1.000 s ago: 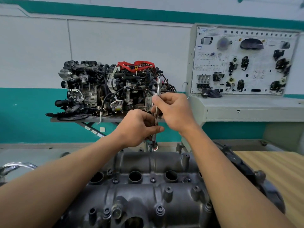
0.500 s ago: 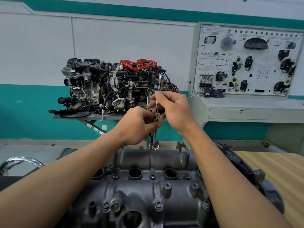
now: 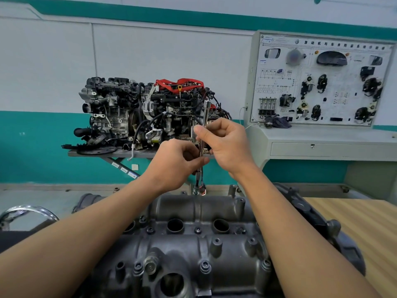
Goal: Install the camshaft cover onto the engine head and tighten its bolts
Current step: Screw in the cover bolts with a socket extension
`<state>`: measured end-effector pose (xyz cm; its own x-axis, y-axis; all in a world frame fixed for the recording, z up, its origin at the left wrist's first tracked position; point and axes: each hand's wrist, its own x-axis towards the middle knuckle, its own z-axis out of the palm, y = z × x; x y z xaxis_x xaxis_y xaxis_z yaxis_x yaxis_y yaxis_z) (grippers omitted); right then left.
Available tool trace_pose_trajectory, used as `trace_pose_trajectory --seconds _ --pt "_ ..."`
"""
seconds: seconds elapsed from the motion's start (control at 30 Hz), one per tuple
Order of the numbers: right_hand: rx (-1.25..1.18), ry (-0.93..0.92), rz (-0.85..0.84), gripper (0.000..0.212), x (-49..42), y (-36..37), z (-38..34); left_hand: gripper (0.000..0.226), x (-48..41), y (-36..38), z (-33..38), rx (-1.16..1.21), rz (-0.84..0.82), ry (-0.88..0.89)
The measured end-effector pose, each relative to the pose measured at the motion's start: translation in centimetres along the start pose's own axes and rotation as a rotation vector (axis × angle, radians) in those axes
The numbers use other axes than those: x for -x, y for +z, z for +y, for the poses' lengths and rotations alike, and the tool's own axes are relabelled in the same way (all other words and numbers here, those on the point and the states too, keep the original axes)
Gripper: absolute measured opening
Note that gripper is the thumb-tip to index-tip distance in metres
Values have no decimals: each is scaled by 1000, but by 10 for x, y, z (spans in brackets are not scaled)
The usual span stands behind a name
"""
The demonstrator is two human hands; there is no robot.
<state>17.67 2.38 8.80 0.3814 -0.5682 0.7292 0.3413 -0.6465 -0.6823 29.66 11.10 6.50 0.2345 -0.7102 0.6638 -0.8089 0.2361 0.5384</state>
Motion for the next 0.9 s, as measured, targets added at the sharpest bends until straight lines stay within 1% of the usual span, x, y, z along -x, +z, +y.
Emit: trace_pose_trajectory --seconds 0.03,0.1,0.17,0.23,0.3,0.37,0.43,0.5,0.57,0.67,0.77,0.83,0.9 --pt "2 1 7 17 0 0 0 23 0 1 1 -3 -12 7" --pt "-24 15 -32 13 1 0 -4 23 2 3 3 3 -72 -2" --pt "-62 49 -89 21 0 -1 -5 21 2 3 6 50 -123 -51" --pt "-81 96 -142 28 0 -1 -6 24 3 3 8 67 -130 -82" --pt "-61 89 -174 24 -1 -1 -5 27 3 3 9 44 -124 -82" --pt "-35 55 -155 18 -2 -1 -4 29 4 5 12 45 -106 -71" --pt "-24 41 -89 12 -2 -1 -2 32 4 6 13 33 -16 -26" --pt "-11 34 -29 15 -1 -2 -1 31 3 5 13 36 89 8" --pt "-19 50 -28 14 -1 -1 -1 25 3 3 10 77 134 12" --pt "-56 86 -113 13 -1 -1 -5 19 5 5 9 115 107 9" --pt "-47 112 -180 26 0 -2 -5 25 6 6 8 107 33 15" --pt "20 78 -170 26 0 -1 -4 20 6 7 8 120 29 8" --pt "53 65 -98 17 -1 -1 -2 10 6 6 8 113 71 15"
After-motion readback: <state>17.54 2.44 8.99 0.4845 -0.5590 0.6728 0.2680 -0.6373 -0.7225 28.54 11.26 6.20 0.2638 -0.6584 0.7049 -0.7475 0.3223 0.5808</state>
